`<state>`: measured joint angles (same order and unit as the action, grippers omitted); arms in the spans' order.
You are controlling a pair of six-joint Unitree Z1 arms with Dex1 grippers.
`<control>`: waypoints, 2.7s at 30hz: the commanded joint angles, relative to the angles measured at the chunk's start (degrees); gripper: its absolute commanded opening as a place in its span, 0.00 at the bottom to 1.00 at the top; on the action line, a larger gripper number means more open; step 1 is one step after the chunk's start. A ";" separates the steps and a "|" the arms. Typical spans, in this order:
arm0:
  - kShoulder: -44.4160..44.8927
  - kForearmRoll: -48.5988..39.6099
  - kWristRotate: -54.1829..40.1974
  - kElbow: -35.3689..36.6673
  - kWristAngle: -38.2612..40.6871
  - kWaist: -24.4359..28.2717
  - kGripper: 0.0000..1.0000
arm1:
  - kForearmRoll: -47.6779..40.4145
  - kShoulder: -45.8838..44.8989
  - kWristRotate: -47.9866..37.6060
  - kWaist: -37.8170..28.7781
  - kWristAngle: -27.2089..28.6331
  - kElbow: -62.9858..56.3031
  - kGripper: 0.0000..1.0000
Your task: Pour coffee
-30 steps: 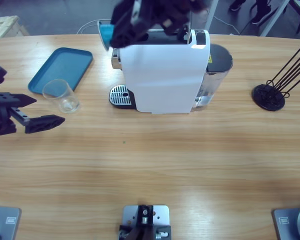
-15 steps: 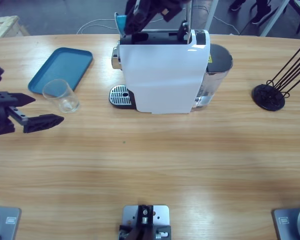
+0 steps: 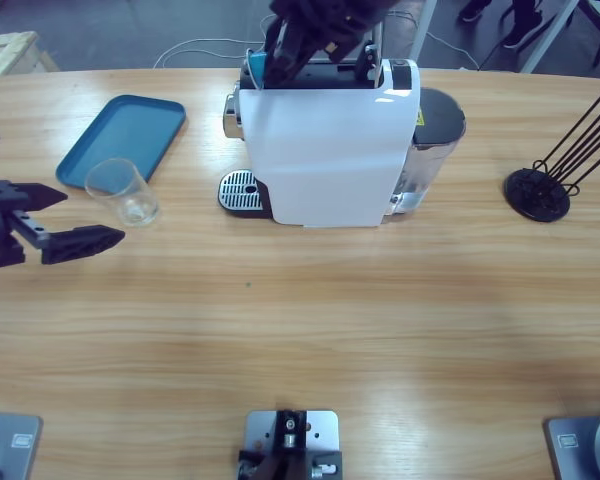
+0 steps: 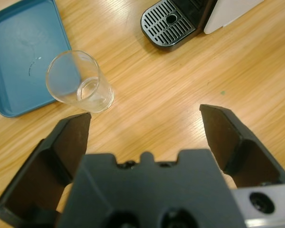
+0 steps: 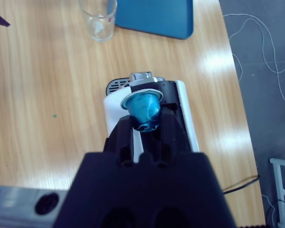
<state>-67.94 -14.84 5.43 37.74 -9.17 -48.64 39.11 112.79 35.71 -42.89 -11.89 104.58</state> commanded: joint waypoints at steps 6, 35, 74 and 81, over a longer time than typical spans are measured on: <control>1.92 1.13 -0.69 -2.02 0.74 0.39 0.99 | 0.62 4.96 -0.70 1.14 2.58 2.19 0.00; 2.29 1.39 -0.69 -2.23 0.81 0.39 0.99 | 3.05 4.87 -1.98 1.95 4.49 2.97 0.00; 2.29 1.48 -0.69 -2.41 0.82 0.39 0.99 | 12.94 8.88 -3.19 -0.62 -1.40 11.86 1.00; 2.31 1.48 -0.69 -2.39 0.88 0.39 0.99 | 14.77 10.04 -3.19 -0.62 2.38 17.33 1.00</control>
<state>-66.70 -13.98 5.43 37.53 -9.17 -48.64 52.00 118.38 32.95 -42.91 -12.49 118.60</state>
